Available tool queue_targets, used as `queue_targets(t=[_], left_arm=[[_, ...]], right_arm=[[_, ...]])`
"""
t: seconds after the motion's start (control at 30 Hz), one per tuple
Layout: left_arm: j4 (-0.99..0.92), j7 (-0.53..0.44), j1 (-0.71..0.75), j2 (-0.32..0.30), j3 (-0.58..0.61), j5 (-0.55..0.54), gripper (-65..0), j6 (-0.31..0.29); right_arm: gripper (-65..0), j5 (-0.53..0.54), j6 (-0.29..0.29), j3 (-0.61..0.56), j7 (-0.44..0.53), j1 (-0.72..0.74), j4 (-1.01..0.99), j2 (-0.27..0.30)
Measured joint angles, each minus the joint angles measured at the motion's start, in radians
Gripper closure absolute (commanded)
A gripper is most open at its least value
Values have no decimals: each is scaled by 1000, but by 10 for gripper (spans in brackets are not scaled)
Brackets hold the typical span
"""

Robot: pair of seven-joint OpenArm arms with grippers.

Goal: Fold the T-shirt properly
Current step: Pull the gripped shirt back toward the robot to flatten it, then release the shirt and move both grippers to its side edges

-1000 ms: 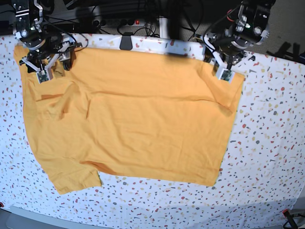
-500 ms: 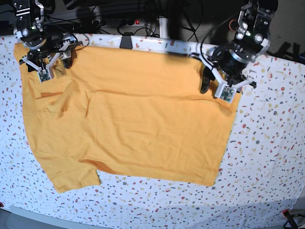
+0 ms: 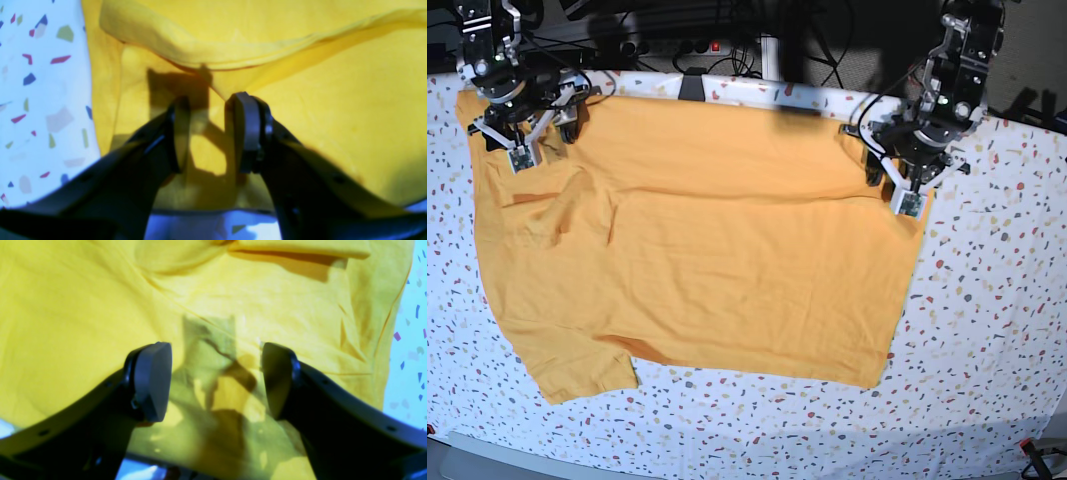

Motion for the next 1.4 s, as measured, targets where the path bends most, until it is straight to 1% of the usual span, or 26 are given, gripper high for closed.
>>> queue_targets(t=[0.13, 0.2, 0.33, 0.5, 0.73, 0.87, 0.93, 1.1, 1.23, 1.33, 1.4], left_arm=[[5, -3, 16, 0, 0, 0, -216, 4], [8, 6, 18, 0, 0, 0, -216, 4], [18, -4, 37, 0, -2, 0, -216, 4], [63, 34, 76, 0, -2, 8, -216, 8], [75, 34, 89, 0, -2, 12, -216, 8], [77, 36, 89, 0, -2, 11, -216, 8], [84, 64, 88, 0, -2, 11, -216, 8], [108, 92, 89, 0, -2, 12, -216, 8], [140, 137, 97, 0, -2, 15, -216, 7], [159, 156, 100, 0, -1, 15, -216, 7], [175, 159, 100, -3, -1, 19, -216, 8]], right_arm=[[-421, -1, 0, -1, -23, -1, 14, 0], [-421, -2, 0, -1, -52, -2, 24, 0], [-421, 0, 0, -1, -52, -5, 24, 0], [-421, 0, 0, -1, -52, -6, 24, 0], [-421, 0, -1, -1, -60, -6, 25, 1], [-421, 0, 0, -4, -79, -16, 42, 16], [-421, 0, 0, -5, -97, -32, 64, 22], [-421, -11, 0, -6, -127, -37, 100, 22], [-421, -12, -13, -6, -127, -39, 108, 22], [-421, -12, -31, -6, -130, -36, 110, 22], [-421, -12, -31, -6, -120, -36, 110, 22]])
